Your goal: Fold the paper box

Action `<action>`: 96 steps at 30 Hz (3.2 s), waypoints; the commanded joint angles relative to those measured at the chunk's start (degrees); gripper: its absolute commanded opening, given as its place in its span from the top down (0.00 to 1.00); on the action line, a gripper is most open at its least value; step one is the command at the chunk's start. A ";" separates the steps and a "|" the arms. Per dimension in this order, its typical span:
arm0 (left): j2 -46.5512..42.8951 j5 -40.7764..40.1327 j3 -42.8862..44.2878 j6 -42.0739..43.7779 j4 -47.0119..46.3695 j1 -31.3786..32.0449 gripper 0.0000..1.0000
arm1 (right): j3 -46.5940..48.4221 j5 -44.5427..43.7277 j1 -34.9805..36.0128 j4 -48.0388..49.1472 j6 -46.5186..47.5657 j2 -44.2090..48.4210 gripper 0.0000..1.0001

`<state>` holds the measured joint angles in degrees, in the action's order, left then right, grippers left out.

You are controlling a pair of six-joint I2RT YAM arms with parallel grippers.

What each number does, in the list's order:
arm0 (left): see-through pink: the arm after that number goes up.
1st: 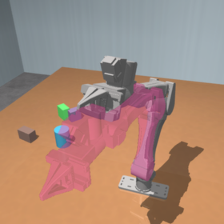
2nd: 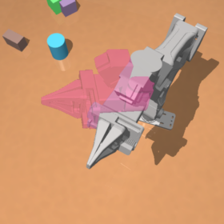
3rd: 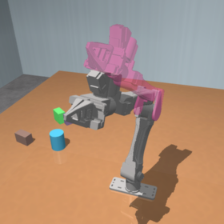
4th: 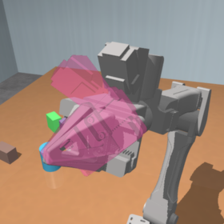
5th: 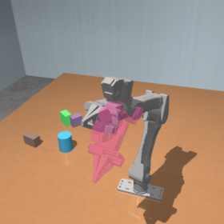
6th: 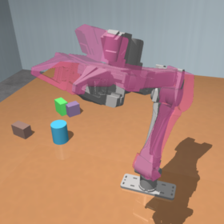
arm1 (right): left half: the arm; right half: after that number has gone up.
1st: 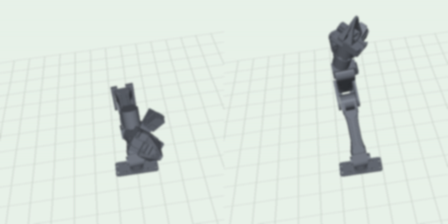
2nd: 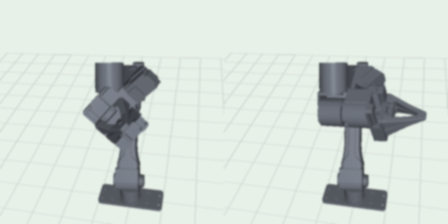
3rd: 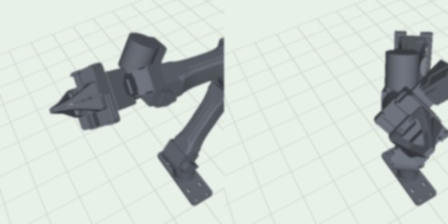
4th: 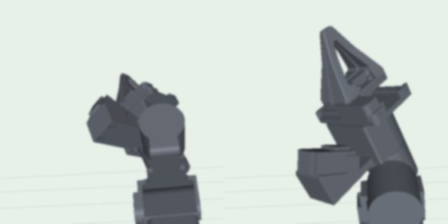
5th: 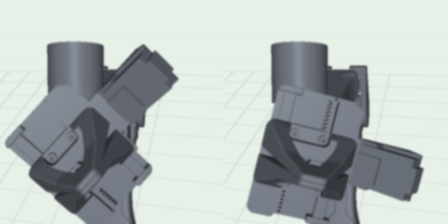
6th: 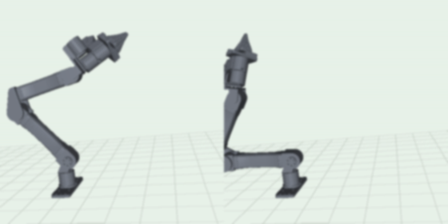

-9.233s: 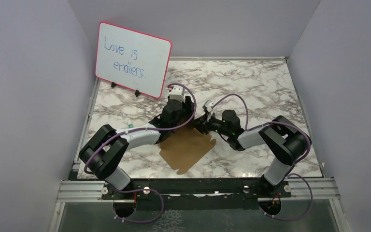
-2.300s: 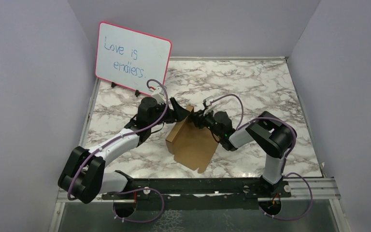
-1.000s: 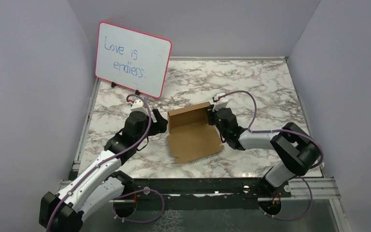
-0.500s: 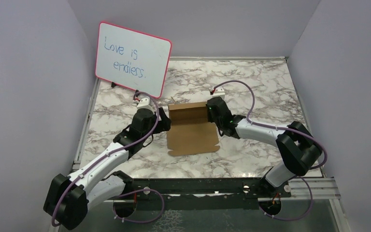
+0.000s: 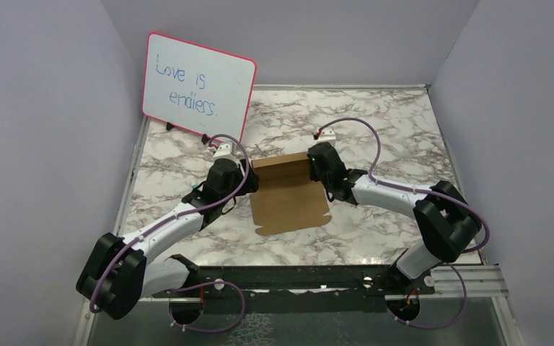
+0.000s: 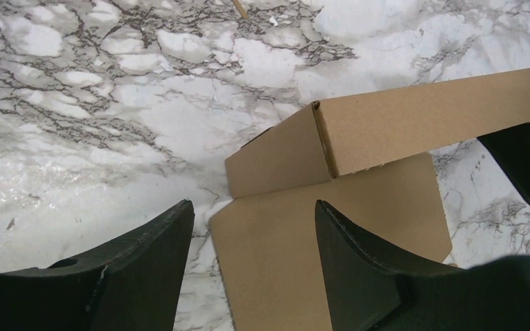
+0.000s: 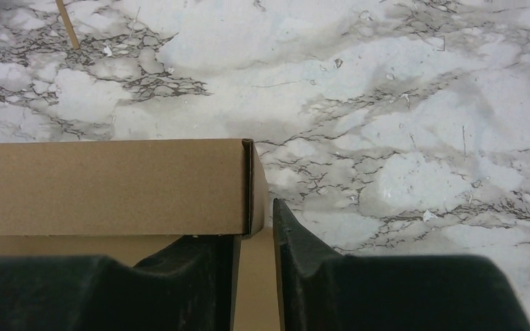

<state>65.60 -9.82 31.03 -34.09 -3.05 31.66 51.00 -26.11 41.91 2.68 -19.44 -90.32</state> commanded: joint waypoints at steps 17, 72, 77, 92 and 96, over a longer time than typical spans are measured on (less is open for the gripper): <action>9.24 -13.62 -4.55 13.67 -24.28 1.16 0.52 | -13.19 14.76 -0.07 16.11 3.14 11.72 0.67; 29.58 -5.36 -8.79 23.97 -61.30 -2.73 0.61 | 18.97 47.00 -2.32 -7.34 21.24 -8.10 0.49; 30.70 -7.68 -8.92 23.63 -64.34 -2.61 0.64 | 19.41 47.93 -2.34 -9.13 21.10 -8.89 0.51; 36.03 -26.86 -7.90 24.97 -68.54 3.60 0.78 | 20.72 53.63 -2.36 -12.17 19.62 -9.41 0.52; 37.02 -32.24 -7.63 24.20 -68.41 4.91 0.81 | 20.84 53.97 -2.35 -11.89 19.62 -9.37 0.52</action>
<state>101.03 -32.99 22.26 -9.50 -69.82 35.11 70.17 23.94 39.29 -7.68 0.99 -98.76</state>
